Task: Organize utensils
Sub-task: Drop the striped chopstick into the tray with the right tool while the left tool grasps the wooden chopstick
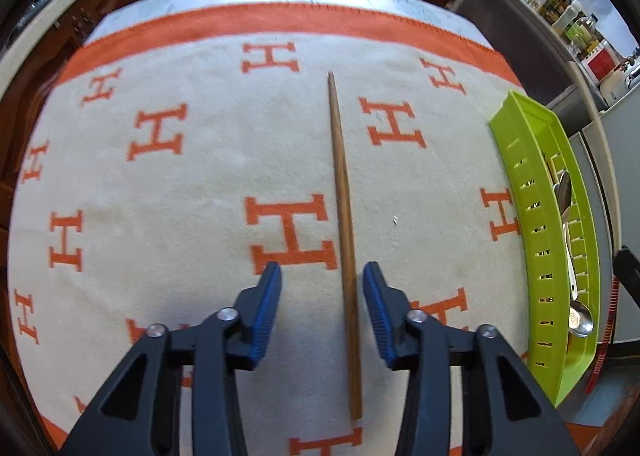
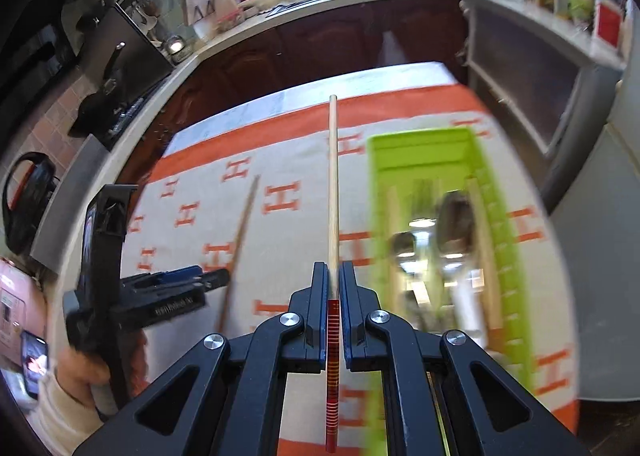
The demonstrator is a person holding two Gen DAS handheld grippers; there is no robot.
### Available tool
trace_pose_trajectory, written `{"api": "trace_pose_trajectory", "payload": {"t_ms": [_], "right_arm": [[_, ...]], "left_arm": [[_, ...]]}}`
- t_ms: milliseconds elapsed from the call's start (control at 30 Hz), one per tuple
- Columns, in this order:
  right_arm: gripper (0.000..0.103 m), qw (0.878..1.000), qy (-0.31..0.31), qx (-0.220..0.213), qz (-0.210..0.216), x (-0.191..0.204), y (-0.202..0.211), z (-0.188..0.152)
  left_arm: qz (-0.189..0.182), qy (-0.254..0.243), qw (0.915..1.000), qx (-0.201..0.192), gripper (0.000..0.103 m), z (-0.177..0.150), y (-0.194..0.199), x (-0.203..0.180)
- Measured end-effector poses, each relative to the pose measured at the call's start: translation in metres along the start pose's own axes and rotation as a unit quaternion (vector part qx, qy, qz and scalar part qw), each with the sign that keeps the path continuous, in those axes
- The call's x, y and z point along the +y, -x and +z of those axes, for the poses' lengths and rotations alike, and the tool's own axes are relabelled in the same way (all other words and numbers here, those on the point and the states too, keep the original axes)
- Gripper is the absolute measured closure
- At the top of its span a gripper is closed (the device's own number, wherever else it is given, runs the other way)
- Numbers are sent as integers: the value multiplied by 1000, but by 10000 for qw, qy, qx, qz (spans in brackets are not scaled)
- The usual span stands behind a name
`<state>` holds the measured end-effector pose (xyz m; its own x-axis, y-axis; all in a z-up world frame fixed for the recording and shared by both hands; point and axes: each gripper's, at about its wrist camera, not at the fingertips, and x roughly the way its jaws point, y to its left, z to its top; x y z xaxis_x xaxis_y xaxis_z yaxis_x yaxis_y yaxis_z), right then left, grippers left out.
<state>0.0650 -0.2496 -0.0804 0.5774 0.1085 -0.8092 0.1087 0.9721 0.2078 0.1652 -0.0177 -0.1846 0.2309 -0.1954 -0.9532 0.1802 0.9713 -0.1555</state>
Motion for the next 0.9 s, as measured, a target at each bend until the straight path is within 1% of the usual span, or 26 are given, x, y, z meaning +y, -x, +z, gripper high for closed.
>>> {"api": "trace_pose_trajectory", "payload": {"t_ms": [33,67,100,167,233,300,333,367,400,433,467,500,533,567,633,767,900], "right_arm": [[98,9999,72,-16,-151,-6,3,-1],[98,9995,133,3,-302,-12,4,-2],[98,9992,151,43,-372,-18,4,-3],[98,9985,157,134,-500,-28,2,-7],[98,9976,210,296,-588,-37,-4,-14],[97,9966,201,393,-700,-40,-14,-18],[95,9962,186,403,-751,-42,-16,-19],[91,9961,138,375,-790,-45,-18,-23],[85,9960,46,341,-822,-47,-15,-26],[82,9964,-14,319,-780,-49,-13,-28],[78,9972,-73,280,-695,-48,-9,-31],[77,9977,-95,234,-631,-46,-3,-34],[76,9977,-83,172,-652,-43,5,-36],[76,9973,-83,120,-714,-42,12,-37],[76,9966,-170,-43,-807,-44,30,-38],[76,9956,-494,-266,-749,-50,64,-40],[76,9933,-553,-463,-905,-54,93,-46]], "left_arm": [[114,-69,9998,-123,65,2,2,-4],[165,-118,9997,-106,65,3,0,-7],[203,-153,9997,-46,65,4,-2,-9],[330,-220,9992,-49,65,5,-4,-15],[502,-393,9979,-54,65,5,-6,-22],[600,-499,9969,-77,65,5,-8,-27],[639,-536,9965,-84,66,5,-8,-28],[665,-560,9962,-77,67,6,-9,-30],[668,-576,9961,-66,70,6,-9,-31],[663,-602,9960,-57,74,7,-9,-32],[657,-640,9958,-52,78,7,-9,-34],[653,-657,9957,-46,84,9,-9,-34],[645,-696,9955,-31,90,9,-9,-36],[644,-709,9954,-18,91,9,-9,-36],[662,-766,9949,17,96,11,-12,-40],[669,-772,9948,43,99,9,-9,-40],[543,-648,9964,112,99,14,-11,-34]]}}
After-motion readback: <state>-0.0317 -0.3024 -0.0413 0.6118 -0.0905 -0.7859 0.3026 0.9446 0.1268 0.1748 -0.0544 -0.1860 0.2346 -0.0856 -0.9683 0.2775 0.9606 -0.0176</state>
